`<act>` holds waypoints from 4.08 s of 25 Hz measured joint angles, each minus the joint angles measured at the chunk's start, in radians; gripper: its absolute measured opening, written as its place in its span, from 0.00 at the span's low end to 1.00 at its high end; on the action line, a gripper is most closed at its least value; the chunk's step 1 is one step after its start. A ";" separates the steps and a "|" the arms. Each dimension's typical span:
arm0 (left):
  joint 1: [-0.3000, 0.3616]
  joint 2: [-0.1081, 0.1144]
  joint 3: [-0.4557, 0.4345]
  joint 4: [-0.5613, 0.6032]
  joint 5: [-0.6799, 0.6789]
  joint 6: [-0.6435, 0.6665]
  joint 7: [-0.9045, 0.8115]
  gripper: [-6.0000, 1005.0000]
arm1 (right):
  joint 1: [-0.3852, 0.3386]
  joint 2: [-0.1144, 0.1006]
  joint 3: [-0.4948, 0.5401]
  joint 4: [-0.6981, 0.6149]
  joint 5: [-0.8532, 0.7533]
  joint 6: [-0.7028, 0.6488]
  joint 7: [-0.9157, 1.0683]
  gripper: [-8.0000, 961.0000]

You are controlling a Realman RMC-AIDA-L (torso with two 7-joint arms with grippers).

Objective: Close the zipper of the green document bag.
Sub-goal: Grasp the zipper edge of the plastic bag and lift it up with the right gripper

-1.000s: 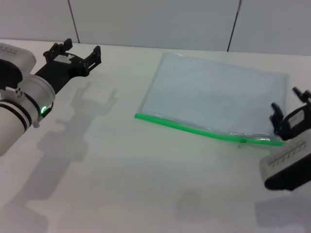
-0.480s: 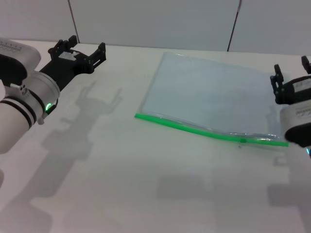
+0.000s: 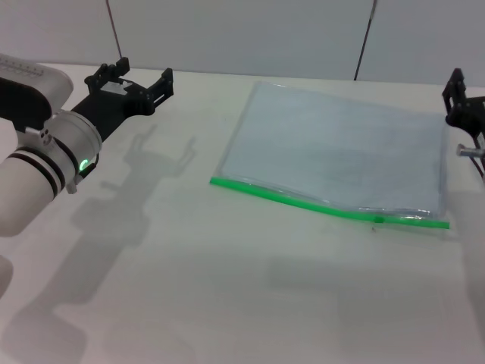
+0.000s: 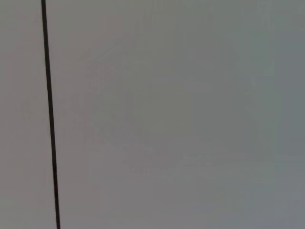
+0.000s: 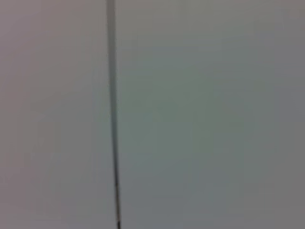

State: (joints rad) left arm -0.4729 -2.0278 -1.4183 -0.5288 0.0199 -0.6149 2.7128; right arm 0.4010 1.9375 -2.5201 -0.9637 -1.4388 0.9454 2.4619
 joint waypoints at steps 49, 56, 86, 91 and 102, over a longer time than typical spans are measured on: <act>-0.025 0.010 0.006 0.033 0.009 0.007 -0.072 0.83 | 0.048 -0.121 0.059 0.017 0.015 -0.410 -0.089 0.43; -0.021 0.011 0.004 0.031 0.009 0.008 -0.070 0.83 | 0.041 -0.122 0.085 0.020 0.014 -0.435 -0.129 0.44; 0.016 0.046 -0.057 0.005 0.007 0.084 -0.107 0.83 | -0.341 -0.093 0.558 -0.461 -0.148 -1.252 -0.759 0.49; 0.024 0.030 -0.085 0.008 0.009 0.083 -0.094 0.83 | -0.408 -0.030 0.695 -0.520 -0.323 -1.423 -0.791 0.49; 0.053 0.032 -0.110 0.006 0.005 0.074 -0.091 0.83 | -0.414 0.086 0.872 -0.540 -0.609 -1.646 -0.816 0.49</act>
State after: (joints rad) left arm -0.4198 -1.9954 -1.5285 -0.5233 0.0250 -0.5407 2.6218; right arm -0.0135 2.0238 -1.6480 -1.5042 -2.0476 -0.7009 1.6458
